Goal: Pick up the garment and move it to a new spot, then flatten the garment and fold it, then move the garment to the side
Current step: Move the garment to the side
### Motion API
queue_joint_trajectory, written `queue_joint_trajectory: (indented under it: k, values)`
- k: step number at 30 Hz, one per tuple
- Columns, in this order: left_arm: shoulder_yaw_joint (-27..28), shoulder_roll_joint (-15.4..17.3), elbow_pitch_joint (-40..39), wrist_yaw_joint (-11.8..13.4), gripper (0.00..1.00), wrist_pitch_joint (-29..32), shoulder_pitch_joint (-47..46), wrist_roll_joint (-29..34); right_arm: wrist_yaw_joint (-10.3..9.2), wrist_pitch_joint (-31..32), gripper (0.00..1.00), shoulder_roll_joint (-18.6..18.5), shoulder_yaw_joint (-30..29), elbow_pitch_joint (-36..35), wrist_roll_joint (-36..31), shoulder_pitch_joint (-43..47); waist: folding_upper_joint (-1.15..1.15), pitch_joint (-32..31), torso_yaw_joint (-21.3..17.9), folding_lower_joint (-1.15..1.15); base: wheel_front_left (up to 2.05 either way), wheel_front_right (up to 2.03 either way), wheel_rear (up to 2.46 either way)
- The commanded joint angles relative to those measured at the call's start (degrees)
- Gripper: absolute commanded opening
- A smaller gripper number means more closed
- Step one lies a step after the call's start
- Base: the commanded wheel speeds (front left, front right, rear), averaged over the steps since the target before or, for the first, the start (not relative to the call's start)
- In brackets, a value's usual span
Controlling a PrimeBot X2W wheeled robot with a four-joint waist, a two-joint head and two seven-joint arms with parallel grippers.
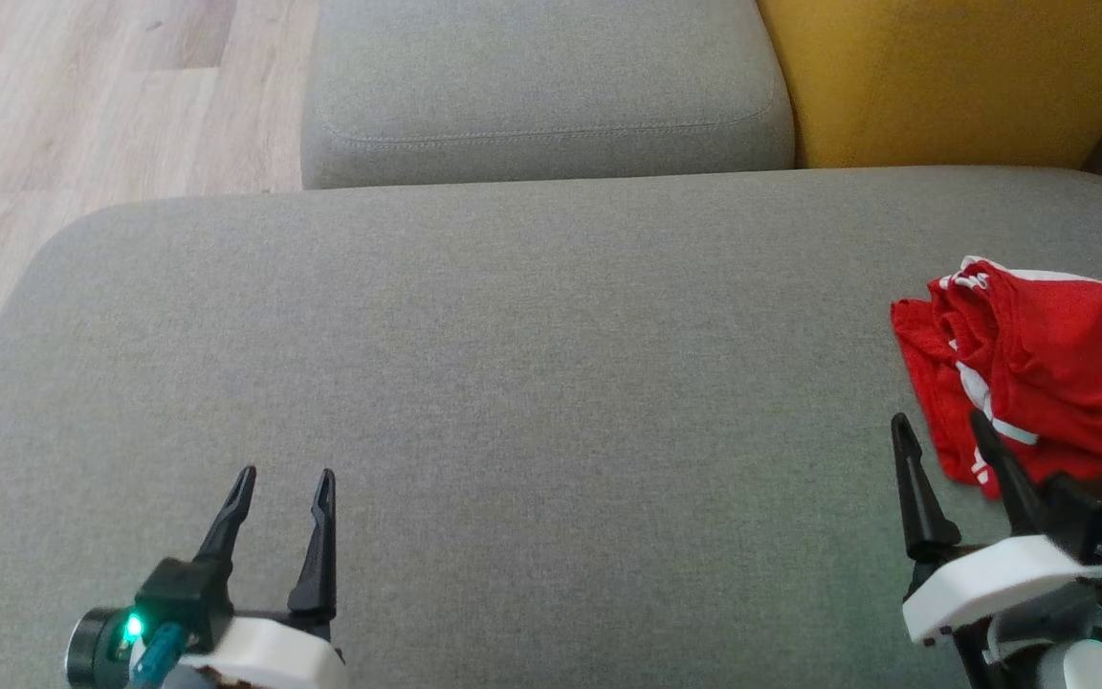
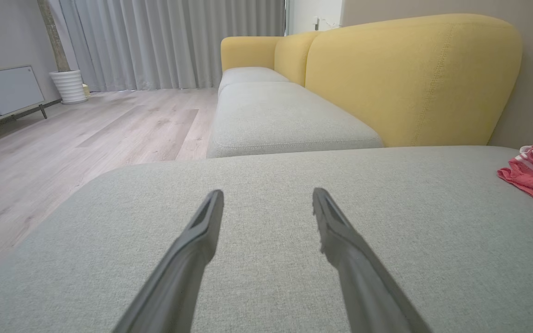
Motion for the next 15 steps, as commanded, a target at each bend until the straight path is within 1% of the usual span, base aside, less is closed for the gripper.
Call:
queue_joint_trajectory:
  k: [1,15]
  values:
    - [2.05,1.07,-1.62,0.31,1.0,-0.03,-2.83,-0.31,-0.05,-0.04,1.0,-0.26,1.34,-2.47,0.13,-1.89,0.0,-0.07,-0.04,0.0,0.0,0.0,0.0]
    - [1.64,1.48,-1.82,0.64,1.0,0.11,-3.19,-0.55,-0.05,-0.11,1.0,-0.26,1.12,-2.2,0.76,-1.72,0.0,0.16,0.07,0.0,0.0,0.0,0.0]
